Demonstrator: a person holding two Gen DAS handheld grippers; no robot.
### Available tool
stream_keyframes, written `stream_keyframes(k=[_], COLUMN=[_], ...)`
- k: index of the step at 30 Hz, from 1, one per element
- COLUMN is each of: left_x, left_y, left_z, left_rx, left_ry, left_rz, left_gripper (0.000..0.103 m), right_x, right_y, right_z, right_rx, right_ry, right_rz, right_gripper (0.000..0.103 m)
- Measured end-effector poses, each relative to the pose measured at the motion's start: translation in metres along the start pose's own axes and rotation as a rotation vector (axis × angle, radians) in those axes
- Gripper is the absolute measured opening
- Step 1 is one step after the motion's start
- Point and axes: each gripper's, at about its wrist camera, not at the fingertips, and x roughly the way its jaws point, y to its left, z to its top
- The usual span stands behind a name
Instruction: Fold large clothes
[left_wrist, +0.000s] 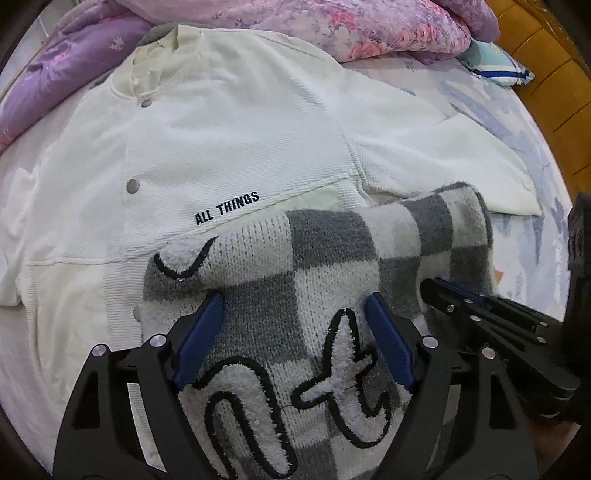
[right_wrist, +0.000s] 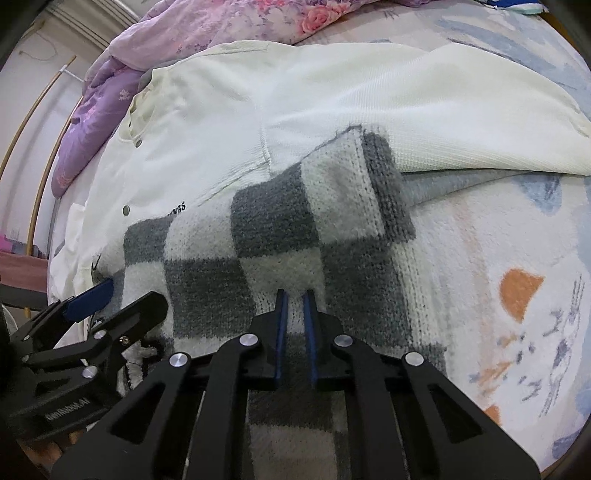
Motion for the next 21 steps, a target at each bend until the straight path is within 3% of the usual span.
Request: stream_keyframes(k=[3, 6, 9, 10, 15, 19, 21], left_x=[-0.017, -0.047, -0.071, -0.075, -0.068, -0.054, -0.052], left_y=[0.013, 0.029, 0.040, 0.043, 0.069, 0.077, 0.078], left_z=[-0.005, -0.024, -0.056, -0.070, -0.146, -0.186, -0.193], left_rx=[-0.058, -0.116, -0.110, -0.114, -0.247, -0.322, -0.352], left_ry=[-0.032, -0.101, -0.141, -0.144, -0.043, 0.038, 0.047], left_rz=[-0.098, -0.200, -0.165, -0.162, -0.151, -0.130, -0.163], left_gripper=[0.082, 0.083, 0.084, 0.084, 0.084, 0.084, 0.084], right_x=[-0.014, -0.044, -0.074, -0.081, -0.071, -0.056, -0.063], right_y=[-0.008, -0.016, -0.025, -0.031, -0.053, -0.053, -0.053], right_z=[-0.007, -0.026, -0.065, -0.081, -0.145, -0.146, -0.145], right_rx=[0.054, 0.099, 0.095, 0.104, 0.162, 0.140, 0.161], right_ry=[-0.010, -0.026, -0.030, -0.024, 0.087, 0.099, 0.094], right_rz=[0.073, 0.176, 0.239, 0.244, 0.171, 0.140, 0.155], right_gripper=[0.008, 0.017, 0.039, 0.040, 0.039, 0.039, 0.042])
